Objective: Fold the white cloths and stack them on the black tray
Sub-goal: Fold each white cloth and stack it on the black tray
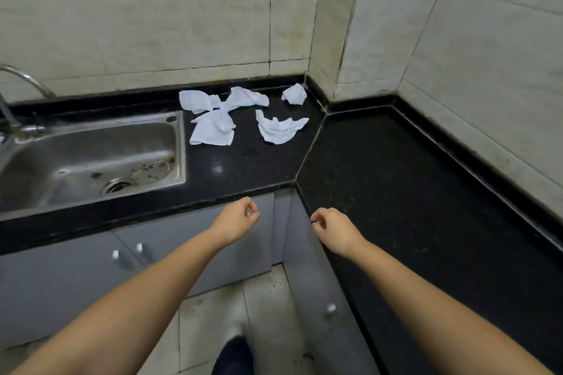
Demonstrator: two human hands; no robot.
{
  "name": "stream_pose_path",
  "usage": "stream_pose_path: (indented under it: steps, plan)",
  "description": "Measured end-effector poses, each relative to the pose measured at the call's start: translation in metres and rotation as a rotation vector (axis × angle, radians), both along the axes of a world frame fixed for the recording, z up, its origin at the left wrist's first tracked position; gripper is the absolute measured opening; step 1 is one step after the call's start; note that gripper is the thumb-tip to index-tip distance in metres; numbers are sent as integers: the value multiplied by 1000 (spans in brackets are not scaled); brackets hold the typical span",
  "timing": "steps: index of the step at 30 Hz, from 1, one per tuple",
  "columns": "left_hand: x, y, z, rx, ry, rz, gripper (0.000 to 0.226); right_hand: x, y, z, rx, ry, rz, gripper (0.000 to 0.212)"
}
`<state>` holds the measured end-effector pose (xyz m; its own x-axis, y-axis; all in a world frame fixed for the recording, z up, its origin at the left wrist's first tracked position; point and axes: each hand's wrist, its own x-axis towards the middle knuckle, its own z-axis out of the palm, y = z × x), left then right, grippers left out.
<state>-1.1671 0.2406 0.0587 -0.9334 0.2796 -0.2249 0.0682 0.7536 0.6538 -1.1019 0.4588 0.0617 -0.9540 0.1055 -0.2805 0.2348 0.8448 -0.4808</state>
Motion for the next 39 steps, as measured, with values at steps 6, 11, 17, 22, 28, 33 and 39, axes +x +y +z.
stream_pose_path:
  steps: [6,11,17,22,28,33,39]
  plan:
    - [-142,31,-15,46,13,-77,6,-133,17,-20,-29,-7,-75,19]
    - [-278,55,-14,-1,44,-201,15,-268,24,-22,-43,-4,-136,25]
    - [-385,97,-27,-142,180,-320,53,-392,23,-29,-45,2,-175,38]
    - [-423,118,-55,-258,65,-390,27,-438,18,-54,-9,-41,-58,37]
    - [-431,106,-61,24,-58,-354,13,-438,23,-68,25,-67,35,40]
    - [-429,101,-35,313,-145,-154,17,-443,19,-57,-178,38,-8,19]
    - [-434,99,8,226,-172,-394,20,-438,39,20,-541,148,-24,18]
